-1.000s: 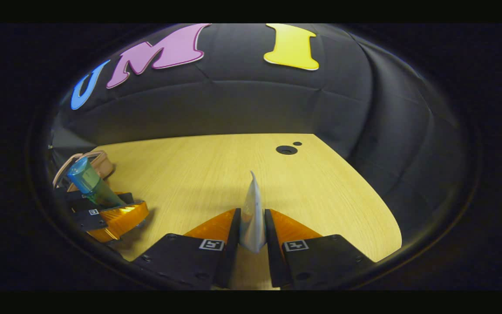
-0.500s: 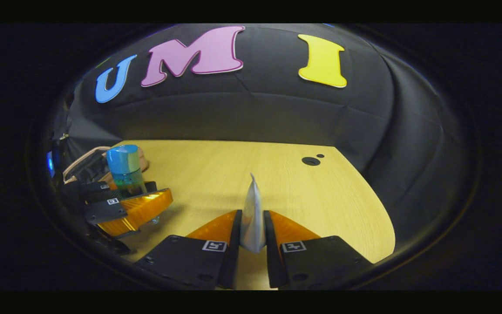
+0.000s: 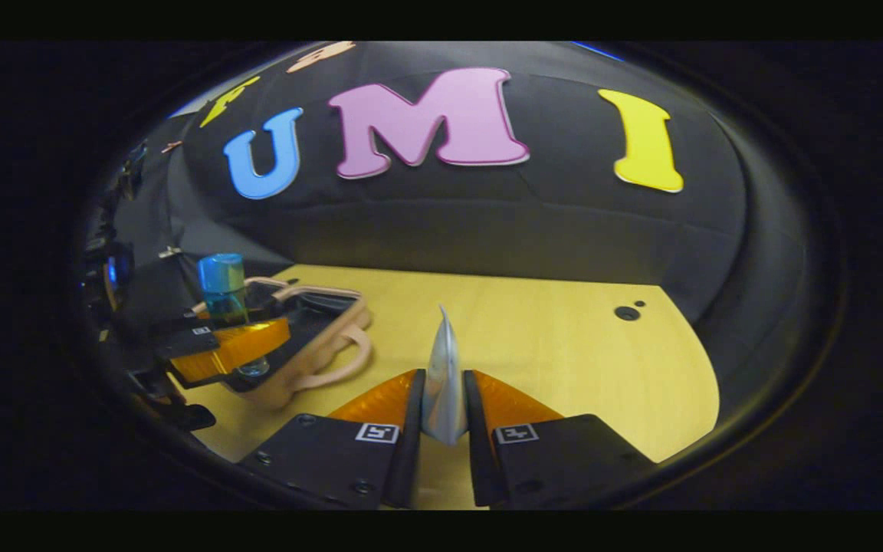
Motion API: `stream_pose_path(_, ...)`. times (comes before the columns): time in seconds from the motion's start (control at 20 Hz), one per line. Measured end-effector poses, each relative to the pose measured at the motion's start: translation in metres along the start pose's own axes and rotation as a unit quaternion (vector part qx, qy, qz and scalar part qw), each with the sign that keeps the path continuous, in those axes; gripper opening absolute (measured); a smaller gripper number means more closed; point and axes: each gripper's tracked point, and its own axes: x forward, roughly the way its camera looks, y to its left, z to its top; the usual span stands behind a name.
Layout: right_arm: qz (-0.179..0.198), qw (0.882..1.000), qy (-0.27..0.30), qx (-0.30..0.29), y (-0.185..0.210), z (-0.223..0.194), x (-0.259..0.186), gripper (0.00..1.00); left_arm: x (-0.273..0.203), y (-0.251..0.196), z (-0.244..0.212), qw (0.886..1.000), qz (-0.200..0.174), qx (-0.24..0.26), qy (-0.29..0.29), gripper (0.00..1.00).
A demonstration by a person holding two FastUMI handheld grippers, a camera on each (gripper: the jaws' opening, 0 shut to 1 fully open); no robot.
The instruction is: First open the suitcase, pack the skin care products into it, and then close the suitcase.
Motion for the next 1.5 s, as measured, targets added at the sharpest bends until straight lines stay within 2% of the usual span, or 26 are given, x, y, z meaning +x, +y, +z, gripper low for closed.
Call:
stream_pose_path(0.2,0.055,0.998,-0.019,0.0,0.066,0.022,-0.004,0.3,0.008,0.082,-0.022,0.997,0.041,0.002,0.06,0.45)
stream_pose_path(0.25,0.068,0.998,-0.02,0.001,0.079,0.024,-0.007,0.25,0.012,0.097,-0.031,0.996,0.046,0.005,0.081,0.45)
stream_pose_path(0.3,0.078,0.997,-0.02,0.0,0.091,0.026,-0.012,0.3,0.017,0.11,-0.045,0.992,0.046,0.014,0.113,0.42)
stream_pose_path(0.35,0.087,0.996,-0.021,-0.005,0.1,0.03,-0.018,0.25,0.02,0.123,-0.058,0.989,0.05,0.027,0.137,0.48)
stream_pose_path(0.4,0.093,0.995,-0.022,-0.012,0.105,0.033,-0.024,0.3,0.028,0.132,-0.069,0.986,0.053,0.032,0.155,0.5)
stream_pose_path(0.45,0.099,0.995,-0.021,-0.018,0.109,0.034,-0.031,0.3,0.036,0.136,-0.079,0.983,0.05,0.026,0.173,0.45)
stream_pose_path(0.6,0.108,0.994,-0.019,-0.022,0.111,0.034,-0.048,0.3,0.055,0.147,-0.11,0.971,0.042,0.024,0.236,0.45)
stream_pose_path(0.65,0.108,0.994,-0.017,-0.024,0.109,0.034,-0.052,0.27,0.057,0.146,-0.12,0.963,0.043,0.025,0.264,0.49)
stream_pose_path(0.7,0.108,0.994,-0.015,-0.026,0.106,0.033,-0.054,0.3,0.064,0.146,-0.125,0.959,0.042,0.026,0.278,0.45)
stream_pose_path(0.75,0.106,0.994,-0.015,-0.027,0.102,0.031,-0.053,0.3,0.069,0.144,-0.132,0.954,0.041,0.025,0.297,0.46)
stream_pose_path(0.8,0.1,0.995,-0.014,-0.027,0.097,0.03,-0.052,0.24,0.075,0.145,-0.14,0.947,0.044,0.025,0.319,0.45)
stream_pose_path(0.85,0.093,0.995,-0.011,-0.025,0.091,0.028,-0.052,0.24,0.078,0.145,-0.145,0.939,0.047,0.025,0.339,0.46)
stream_pose_path(0.9,0.087,0.996,-0.01,-0.019,0.086,0.028,-0.048,0.3,0.087,0.145,-0.137,0.942,0.05,0.024,0.332,0.46)
stream_pose_path(1.0,0.081,0.997,0.001,-0.006,0.081,0.023,-0.039,0.3,0.089,0.15,-0.141,0.93,0.058,0.013,0.363,0.48)
stream_pose_path(1.05,0.081,0.997,0.007,-0.002,0.081,0.021,-0.034,0.36,0.09,0.154,-0.138,0.928,0.068,0.012,0.366,0.45)
stream_pose_path(1.1,0.081,0.997,0.011,0.003,0.083,0.021,-0.029,0.36,0.093,0.156,-0.142,0.927,0.069,0.015,0.369,0.47)
stream_pose_path(1.15,0.081,0.997,0.015,0.002,0.085,0.021,-0.022,0.3,0.09,0.157,-0.136,0.93,0.064,0.019,0.363,0.48)
stream_pose_path(1.25,0.077,0.997,0.024,-0.004,0.089,0.021,-0.01,0.3,0.086,0.161,-0.129,0.937,0.072,0.005,0.341,0.53)
stream_pose_path(1.3,0.077,0.997,0.028,-0.001,0.095,0.022,-0.004,0.3,0.081,0.161,-0.117,0.948,0.072,-0.015,0.311,0.68)
stream_pose_path(1.35,0.079,0.996,0.033,0.003,0.104,0.023,0.004,0.3,0.073,0.161,-0.098,0.959,0.069,-0.038,0.271,0.77)
stream_pose_path(1.4,0.082,0.996,0.038,0.006,0.115,0.023,0.013,0.3,0.058,0.164,-0.074,0.97,0.067,-0.057,0.226,0.95)
stream_pose_path(1.45,0.084,0.996,0.041,0.003,0.126,0.024,0.02,0.3,0.039,0.171,-0.049,0.978,0.07,-0.069,0.183,0.99)
stream_pose_path(1.5,0.079,0.996,0.045,-0.008,0.138,0.024,0.032,0.24,0.019,0.184,-0.033,0.983,0.078,-0.075,0.15,0.99)
